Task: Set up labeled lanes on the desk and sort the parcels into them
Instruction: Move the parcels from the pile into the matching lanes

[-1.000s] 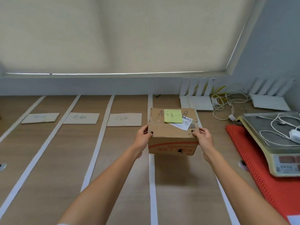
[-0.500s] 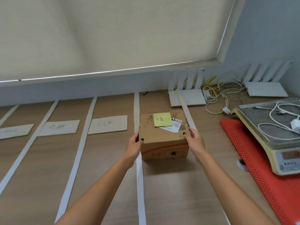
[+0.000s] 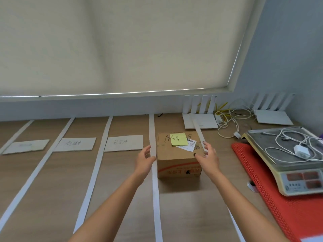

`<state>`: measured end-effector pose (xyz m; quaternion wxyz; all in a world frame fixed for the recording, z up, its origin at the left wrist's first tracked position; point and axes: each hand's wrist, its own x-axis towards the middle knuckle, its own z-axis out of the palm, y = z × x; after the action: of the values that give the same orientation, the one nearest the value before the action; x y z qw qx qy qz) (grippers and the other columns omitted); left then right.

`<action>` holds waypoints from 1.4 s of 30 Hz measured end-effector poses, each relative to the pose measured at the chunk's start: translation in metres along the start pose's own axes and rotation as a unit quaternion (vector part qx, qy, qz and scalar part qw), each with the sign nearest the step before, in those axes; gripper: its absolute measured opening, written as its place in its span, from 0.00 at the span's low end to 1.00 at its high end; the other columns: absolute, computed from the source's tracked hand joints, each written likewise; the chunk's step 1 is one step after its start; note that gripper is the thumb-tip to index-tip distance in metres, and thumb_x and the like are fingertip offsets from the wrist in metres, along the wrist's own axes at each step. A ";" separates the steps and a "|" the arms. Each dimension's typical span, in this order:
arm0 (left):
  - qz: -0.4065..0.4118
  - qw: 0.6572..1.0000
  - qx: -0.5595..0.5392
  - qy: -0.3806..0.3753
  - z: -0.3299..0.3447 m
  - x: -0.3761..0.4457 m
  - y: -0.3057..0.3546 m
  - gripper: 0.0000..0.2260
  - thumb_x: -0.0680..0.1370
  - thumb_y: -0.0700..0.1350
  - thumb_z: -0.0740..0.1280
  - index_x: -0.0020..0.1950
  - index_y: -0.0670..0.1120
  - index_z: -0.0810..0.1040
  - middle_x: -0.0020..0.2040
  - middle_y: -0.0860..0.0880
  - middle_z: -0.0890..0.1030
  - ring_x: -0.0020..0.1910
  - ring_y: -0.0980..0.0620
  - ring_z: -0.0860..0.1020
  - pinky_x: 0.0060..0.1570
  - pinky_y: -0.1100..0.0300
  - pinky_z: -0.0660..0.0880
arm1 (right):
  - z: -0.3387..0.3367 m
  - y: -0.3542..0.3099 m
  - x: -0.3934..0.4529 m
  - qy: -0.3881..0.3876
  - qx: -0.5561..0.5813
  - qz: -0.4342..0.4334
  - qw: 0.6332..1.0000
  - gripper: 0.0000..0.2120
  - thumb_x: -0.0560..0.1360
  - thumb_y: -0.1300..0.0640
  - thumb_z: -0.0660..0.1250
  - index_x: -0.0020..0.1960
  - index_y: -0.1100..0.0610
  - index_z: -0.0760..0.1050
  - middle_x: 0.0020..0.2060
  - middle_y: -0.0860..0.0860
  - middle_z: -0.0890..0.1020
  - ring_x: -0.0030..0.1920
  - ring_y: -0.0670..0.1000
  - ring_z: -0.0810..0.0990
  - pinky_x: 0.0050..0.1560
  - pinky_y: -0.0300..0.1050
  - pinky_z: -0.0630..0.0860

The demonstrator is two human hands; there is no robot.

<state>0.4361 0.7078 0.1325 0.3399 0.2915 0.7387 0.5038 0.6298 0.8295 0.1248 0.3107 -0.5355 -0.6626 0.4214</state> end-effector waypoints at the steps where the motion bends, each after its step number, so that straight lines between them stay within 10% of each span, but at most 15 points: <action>1: 0.008 1.000 0.001 -0.001 -0.004 -0.009 0.003 0.24 0.77 0.37 0.64 0.73 0.47 0.64 0.70 0.45 0.69 0.69 0.46 0.68 0.65 0.53 0.69 | 0.003 -0.008 -0.011 -0.022 0.009 -0.013 1.000 0.30 0.72 0.61 0.69 0.71 0.51 0.63 0.64 0.52 0.70 0.58 0.50 0.73 0.54 0.42 0.75; 15: 0.113 0.992 0.065 -0.003 -0.112 -0.133 -0.003 0.31 0.72 0.32 0.66 0.73 0.47 0.63 0.67 0.44 0.72 0.66 0.50 0.70 0.64 0.60 0.68 | 0.078 -0.084 -0.165 -0.130 0.008 -0.109 0.985 0.34 0.70 0.63 0.72 0.72 0.52 0.62 0.64 0.54 0.73 0.59 0.48 0.73 0.57 0.39 0.72; 42: 0.142 0.989 0.043 0.001 -0.542 -0.268 -0.106 0.31 0.71 0.33 0.68 0.72 0.47 0.64 0.63 0.45 0.72 0.62 0.49 0.72 0.55 0.61 0.73 | 0.386 -0.275 -0.488 -0.148 0.000 -0.158 0.976 0.32 0.70 0.65 0.69 0.71 0.54 0.63 0.61 0.53 0.71 0.58 0.49 0.72 0.45 0.32 0.72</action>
<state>0.1555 0.1705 0.2303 0.2515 0.4074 0.7113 0.5147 0.2870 0.2489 0.2143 0.2722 -0.3556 -0.7774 0.4417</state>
